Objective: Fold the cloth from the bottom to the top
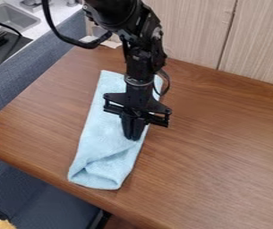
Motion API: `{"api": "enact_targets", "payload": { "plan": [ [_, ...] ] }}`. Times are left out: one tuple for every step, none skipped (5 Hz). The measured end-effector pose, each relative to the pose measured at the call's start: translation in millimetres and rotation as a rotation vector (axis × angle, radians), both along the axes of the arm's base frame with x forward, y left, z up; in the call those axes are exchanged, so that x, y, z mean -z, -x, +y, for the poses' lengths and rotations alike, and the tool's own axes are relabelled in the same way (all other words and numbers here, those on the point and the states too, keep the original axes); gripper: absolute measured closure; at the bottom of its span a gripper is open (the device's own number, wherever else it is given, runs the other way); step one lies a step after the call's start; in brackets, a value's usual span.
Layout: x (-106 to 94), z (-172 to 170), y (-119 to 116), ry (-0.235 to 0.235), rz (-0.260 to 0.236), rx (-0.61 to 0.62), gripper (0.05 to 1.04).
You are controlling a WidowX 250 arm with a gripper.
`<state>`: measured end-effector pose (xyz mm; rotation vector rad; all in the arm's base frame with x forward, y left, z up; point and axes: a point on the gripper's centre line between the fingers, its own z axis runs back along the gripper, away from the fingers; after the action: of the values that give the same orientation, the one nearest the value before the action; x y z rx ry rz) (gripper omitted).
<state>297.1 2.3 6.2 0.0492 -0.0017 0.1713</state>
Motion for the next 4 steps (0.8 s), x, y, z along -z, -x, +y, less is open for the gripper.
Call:
{"api": "enact_targets", "payload": {
  "plan": [
    [-4.9, 2, 2, -0.004, -0.006, -0.008, 0.633],
    [-13.2, 4, 3, -0.007, -0.022, -0.016, 0.327],
    [-30.2, 6, 2, -0.024, -0.056, -0.021, 0.092],
    [-51.4, 7, 4, -0.028, -0.093, -0.022, 0.079]
  ]
}}
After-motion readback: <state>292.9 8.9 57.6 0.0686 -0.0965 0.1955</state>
